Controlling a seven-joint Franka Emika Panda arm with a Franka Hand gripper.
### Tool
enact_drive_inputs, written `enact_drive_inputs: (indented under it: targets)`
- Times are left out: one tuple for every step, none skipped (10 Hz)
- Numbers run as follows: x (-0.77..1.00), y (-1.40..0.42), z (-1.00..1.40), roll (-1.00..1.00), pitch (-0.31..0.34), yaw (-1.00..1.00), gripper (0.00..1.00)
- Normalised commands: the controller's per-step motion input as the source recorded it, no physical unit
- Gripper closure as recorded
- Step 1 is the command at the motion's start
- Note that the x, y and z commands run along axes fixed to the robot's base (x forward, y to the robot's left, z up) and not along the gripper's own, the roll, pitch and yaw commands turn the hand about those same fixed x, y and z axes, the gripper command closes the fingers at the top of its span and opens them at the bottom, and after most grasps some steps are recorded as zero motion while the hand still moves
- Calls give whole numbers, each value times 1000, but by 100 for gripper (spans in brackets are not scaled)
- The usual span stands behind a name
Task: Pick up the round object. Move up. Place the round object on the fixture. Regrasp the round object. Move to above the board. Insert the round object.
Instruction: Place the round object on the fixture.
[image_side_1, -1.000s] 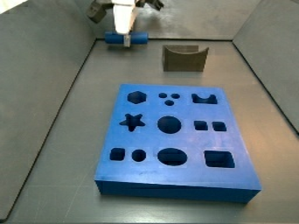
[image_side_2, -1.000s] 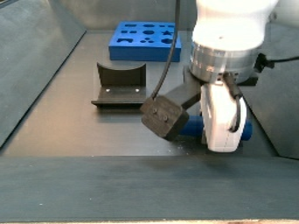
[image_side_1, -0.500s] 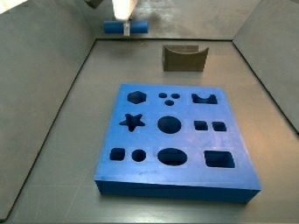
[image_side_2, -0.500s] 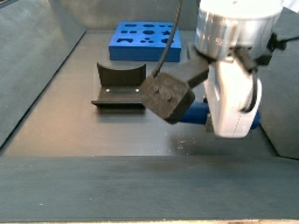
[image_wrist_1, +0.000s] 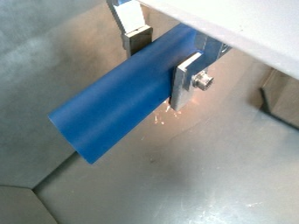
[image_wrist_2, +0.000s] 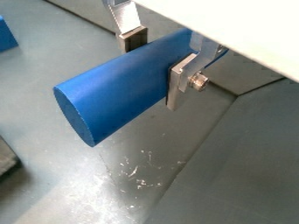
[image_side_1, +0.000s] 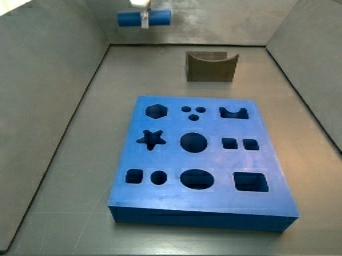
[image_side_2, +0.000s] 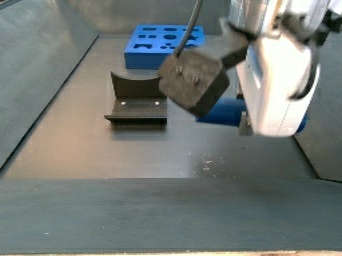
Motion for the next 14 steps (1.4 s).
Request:
enact_drive_inputs:
  targets:
    - [-23,-4,1000,56,63,0,100]
    - [-27,-6,1000,63,72,6,100]
    - [-31,-8,1000,81,88,17,100]
    - [-33,-8,968,85,93,19,100]
    - [-28,-9,808,82,98,19,100]
    - [-20,-3,644,65,93,14,100]
    - [-16,4,512,53,98,11,100]
    - [-11,6,424,46,98,11,100]
    - [-3,10,244,37,108,8,100]
    - [1000,-423,-147,17,-20,1000,100]
    - [1000,-418,-169,18,-20,1000,100]
    - [1000,-399,-163,18,-22,1000,100]
    - [1000,-364,-150,14,-20,1000,100]
    - [1000,-349,-146,11,-20,1000,100]
